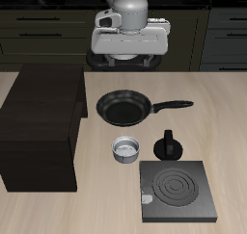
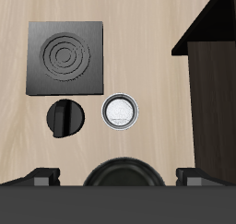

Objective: Place the ramekin on the stove

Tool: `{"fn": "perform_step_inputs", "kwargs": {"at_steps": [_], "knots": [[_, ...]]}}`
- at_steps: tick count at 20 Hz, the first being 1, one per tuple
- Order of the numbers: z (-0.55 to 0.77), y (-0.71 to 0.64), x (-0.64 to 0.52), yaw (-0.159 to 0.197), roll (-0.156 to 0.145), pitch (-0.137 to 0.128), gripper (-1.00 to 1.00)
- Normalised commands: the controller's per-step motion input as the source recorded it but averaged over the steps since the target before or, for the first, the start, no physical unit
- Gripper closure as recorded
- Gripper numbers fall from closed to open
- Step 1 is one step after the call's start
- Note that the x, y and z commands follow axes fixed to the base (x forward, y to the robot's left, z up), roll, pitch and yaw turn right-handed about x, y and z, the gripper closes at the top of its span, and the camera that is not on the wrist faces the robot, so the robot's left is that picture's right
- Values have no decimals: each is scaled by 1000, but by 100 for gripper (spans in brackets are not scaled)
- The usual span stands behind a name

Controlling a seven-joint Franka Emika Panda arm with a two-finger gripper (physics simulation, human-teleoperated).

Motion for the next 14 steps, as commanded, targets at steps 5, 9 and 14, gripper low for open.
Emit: {"fn": "perform_step_inputs", "kwargs": {"at_steps": [5, 9, 14], "knots": [[-152, -11, 111, 9, -26, -5, -100], [-248, 76, 52, -6, -9, 11, -100], [-267, 117, 63, -13, 7, -10, -100]]}}
